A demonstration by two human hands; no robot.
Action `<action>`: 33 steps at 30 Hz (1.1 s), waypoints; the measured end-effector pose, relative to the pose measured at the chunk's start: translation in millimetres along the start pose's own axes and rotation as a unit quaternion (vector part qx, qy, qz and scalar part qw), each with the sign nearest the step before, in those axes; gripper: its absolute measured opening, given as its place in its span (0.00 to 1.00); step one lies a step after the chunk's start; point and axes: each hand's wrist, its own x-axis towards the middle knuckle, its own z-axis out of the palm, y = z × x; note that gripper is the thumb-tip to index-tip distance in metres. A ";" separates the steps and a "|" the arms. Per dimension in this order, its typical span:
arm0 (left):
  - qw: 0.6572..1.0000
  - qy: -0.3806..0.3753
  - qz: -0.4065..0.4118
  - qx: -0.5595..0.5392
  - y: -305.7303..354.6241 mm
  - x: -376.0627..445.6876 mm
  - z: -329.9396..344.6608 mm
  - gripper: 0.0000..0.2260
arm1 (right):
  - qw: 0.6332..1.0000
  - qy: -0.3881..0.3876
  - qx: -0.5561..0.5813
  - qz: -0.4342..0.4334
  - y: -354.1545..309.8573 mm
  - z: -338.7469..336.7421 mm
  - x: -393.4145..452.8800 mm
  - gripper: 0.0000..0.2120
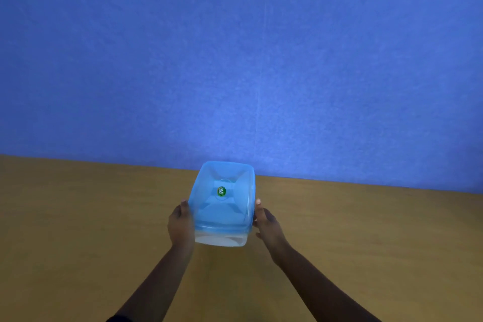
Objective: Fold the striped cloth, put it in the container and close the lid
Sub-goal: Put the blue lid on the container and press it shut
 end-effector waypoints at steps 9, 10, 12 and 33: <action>1.000 -0.015 0.008 -0.019 -2.1 47.3 5.8 0.16 | 0.998 -0.050 -0.043 0.012 -9.0 18.7 41.2 0.27; 1.000 -0.019 0.010 -0.022 -2.6 48.1 4.9 0.16 | 0.998 -0.049 -0.045 0.015 -6.4 20.6 42.5 0.30; 0.999 -0.025 0.005 -0.029 -5.6 55.5 5.7 0.16 | 0.998 -0.053 -0.043 0.019 -3.1 25.8 50.5 0.37; 0.999 -0.032 0.003 0.014 -31.1 98.8 13.5 0.19 | 0.987 -0.057 -0.131 0.069 13.4 48.0 101.2 0.14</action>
